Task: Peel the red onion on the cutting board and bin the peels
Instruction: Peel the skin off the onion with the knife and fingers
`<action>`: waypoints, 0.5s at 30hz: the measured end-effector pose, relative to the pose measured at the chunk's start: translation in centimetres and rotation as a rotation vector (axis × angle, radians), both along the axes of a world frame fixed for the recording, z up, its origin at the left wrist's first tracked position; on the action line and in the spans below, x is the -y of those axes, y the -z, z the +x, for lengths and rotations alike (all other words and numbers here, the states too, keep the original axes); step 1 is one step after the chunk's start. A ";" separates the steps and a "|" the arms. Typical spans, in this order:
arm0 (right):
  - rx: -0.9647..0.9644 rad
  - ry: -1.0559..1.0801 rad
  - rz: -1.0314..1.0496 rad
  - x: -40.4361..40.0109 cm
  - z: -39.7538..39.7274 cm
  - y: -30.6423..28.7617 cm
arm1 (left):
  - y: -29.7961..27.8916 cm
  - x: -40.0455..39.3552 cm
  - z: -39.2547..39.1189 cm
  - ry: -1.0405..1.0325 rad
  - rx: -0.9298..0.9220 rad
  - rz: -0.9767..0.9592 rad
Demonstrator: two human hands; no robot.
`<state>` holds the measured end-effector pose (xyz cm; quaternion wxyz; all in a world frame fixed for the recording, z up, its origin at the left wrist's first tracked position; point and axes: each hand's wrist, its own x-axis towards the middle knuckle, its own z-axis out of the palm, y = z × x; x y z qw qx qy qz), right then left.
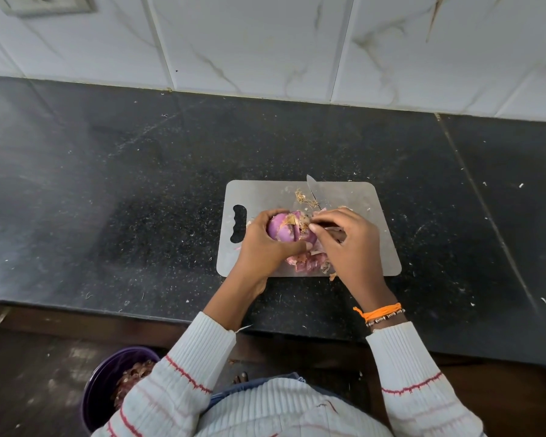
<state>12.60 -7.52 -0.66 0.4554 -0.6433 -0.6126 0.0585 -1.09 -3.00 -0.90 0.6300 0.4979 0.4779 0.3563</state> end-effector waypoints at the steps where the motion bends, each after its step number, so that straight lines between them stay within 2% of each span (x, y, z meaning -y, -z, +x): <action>1: 0.005 0.007 0.002 0.0 0.0 0.0 | 0.0 0.0 0.0 0.003 -0.002 0.006; 10: 0.126 0.027 0.017 0.1 -0.3 0.2 | 0.1 -0.1 -0.2 0.037 -0.051 0.061; 15: 0.021 0.048 0.006 -0.1 -0.4 0.4 | 0.4 -0.1 -0.2 0.051 -0.075 0.073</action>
